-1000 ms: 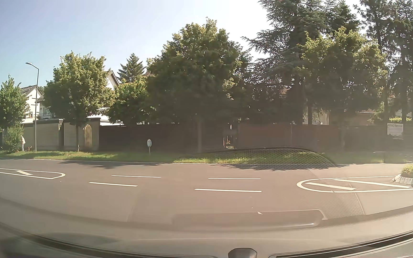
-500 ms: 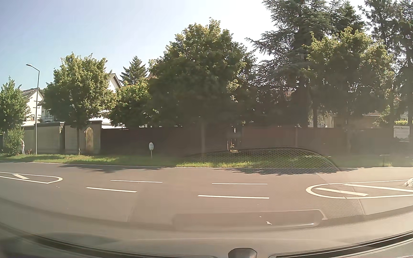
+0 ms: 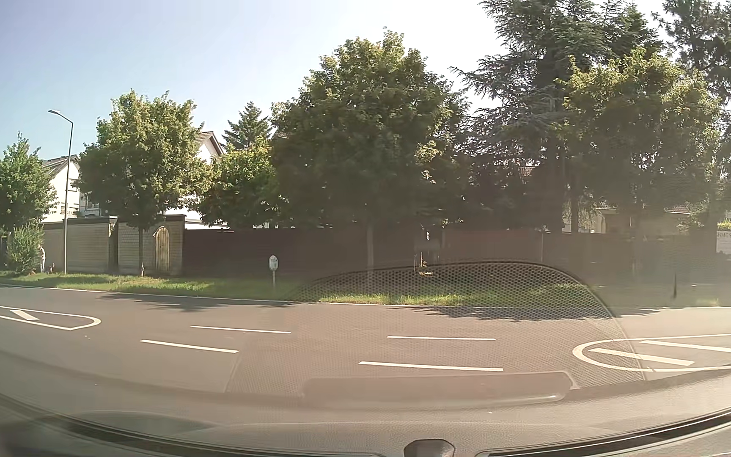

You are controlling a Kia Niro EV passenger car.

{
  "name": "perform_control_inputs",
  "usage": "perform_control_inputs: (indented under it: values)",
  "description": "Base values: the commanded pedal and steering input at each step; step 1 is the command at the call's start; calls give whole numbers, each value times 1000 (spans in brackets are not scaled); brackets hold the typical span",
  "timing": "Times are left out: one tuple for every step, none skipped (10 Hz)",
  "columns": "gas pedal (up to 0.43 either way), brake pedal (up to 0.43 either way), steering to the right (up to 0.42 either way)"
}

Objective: Follow the waypoints while adhering to traffic rules and regulations

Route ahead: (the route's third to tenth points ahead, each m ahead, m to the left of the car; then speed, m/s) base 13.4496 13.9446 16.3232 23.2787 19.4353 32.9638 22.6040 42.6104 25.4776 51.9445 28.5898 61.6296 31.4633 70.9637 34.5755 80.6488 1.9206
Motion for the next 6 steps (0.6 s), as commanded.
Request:
perform_control_inputs:
  values:
    - [118,24,-139]
    - [130,24,-141]
    - [130,24,-155]
    - [138,24,-172]
    - [138,24,-184]
    - [138,24,-194]
